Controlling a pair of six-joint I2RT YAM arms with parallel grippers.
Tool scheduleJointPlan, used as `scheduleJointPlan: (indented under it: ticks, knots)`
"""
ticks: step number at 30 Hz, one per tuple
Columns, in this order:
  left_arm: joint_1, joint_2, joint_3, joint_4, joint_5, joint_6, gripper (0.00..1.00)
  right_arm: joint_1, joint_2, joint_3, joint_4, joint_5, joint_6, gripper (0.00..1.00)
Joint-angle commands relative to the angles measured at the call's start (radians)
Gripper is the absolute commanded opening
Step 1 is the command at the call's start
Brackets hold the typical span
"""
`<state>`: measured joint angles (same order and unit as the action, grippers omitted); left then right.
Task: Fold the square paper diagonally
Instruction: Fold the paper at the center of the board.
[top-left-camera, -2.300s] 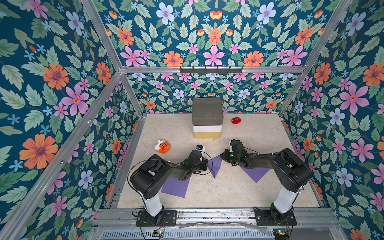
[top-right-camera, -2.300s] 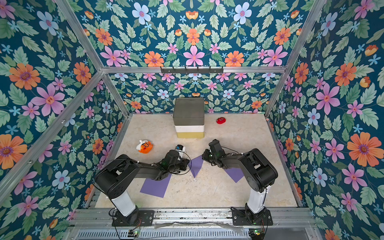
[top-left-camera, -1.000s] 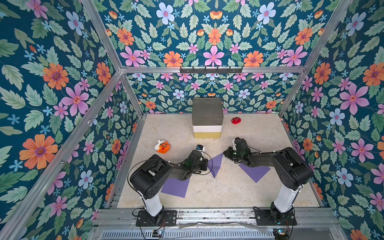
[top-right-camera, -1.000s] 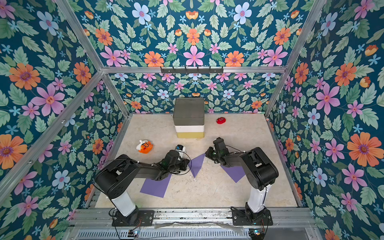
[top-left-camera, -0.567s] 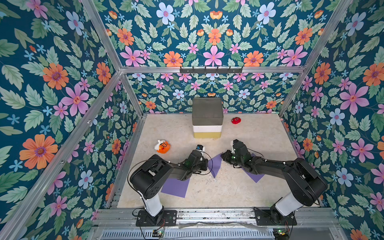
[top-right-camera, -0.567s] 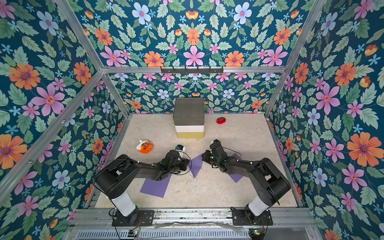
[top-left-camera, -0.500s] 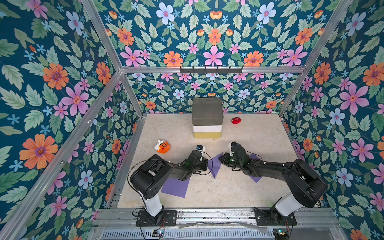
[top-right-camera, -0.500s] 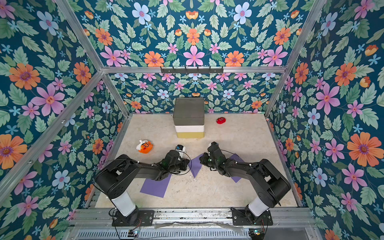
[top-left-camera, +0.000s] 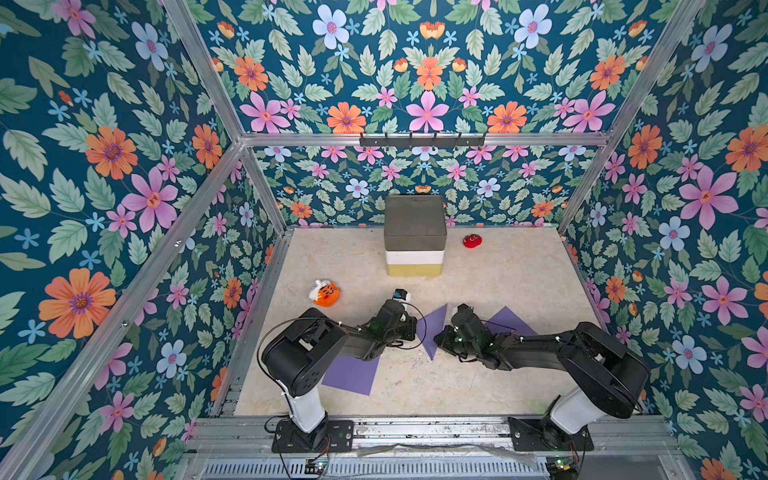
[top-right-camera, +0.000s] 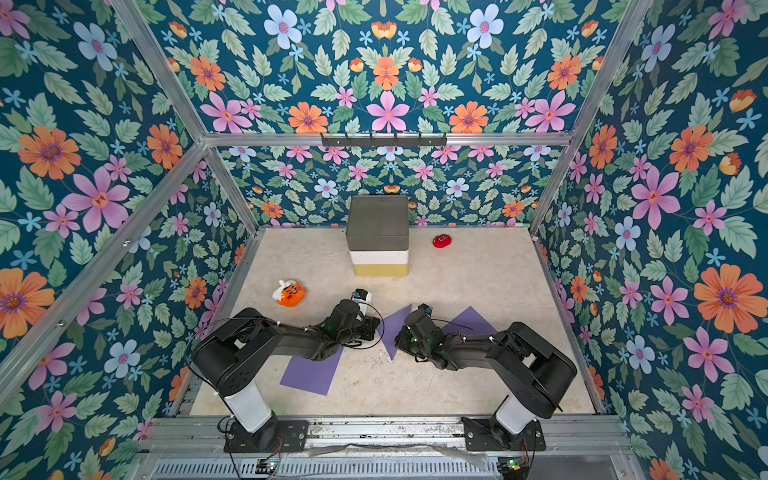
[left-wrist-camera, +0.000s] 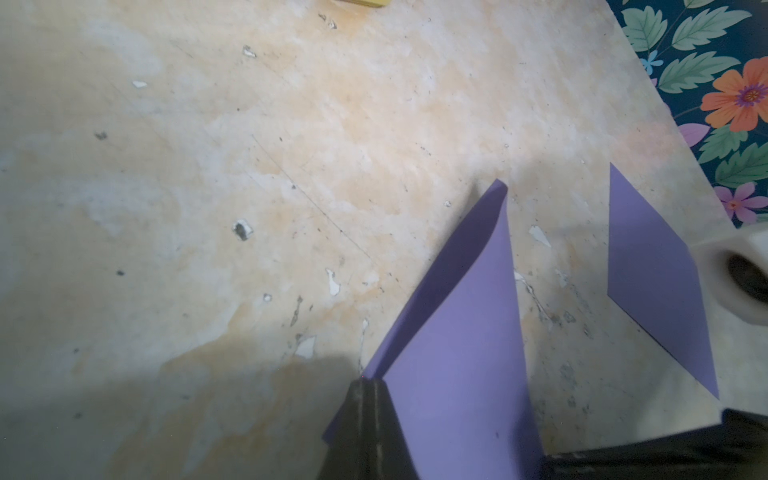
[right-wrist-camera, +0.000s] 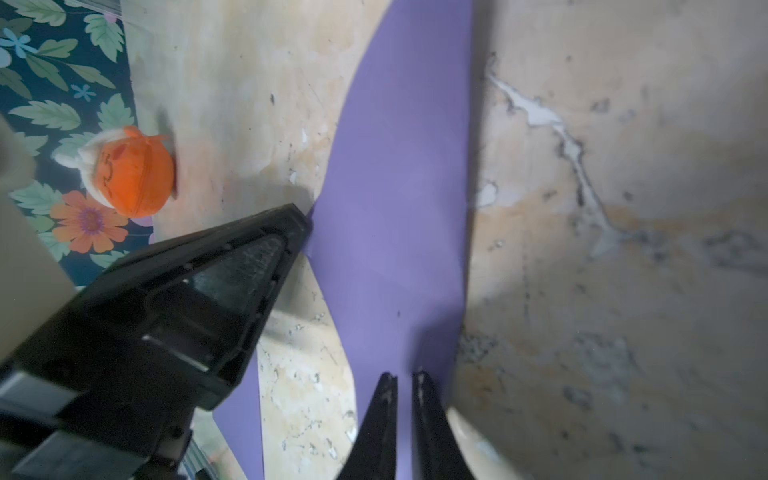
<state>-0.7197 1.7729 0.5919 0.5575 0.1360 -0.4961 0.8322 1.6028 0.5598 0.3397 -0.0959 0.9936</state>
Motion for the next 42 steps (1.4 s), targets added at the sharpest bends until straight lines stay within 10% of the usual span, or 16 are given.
scheduleJointPlan:
  ticks: [1,15,42]
  knots:
    - [0.001,0.023,-0.018,-0.361,-0.033,0.008,0.00,0.002,0.003,-0.006,-0.009,0.032,0.001,0.14]
    - [-0.001,0.010,-0.019,-0.369,-0.041,0.007,0.00,0.005,-0.172,-0.013,-0.174,0.067,-0.018,0.15]
    - [-0.004,0.020,-0.015,-0.369,-0.044,0.005,0.00,0.063,-0.060,0.025,-0.254,0.111,0.004,0.13]
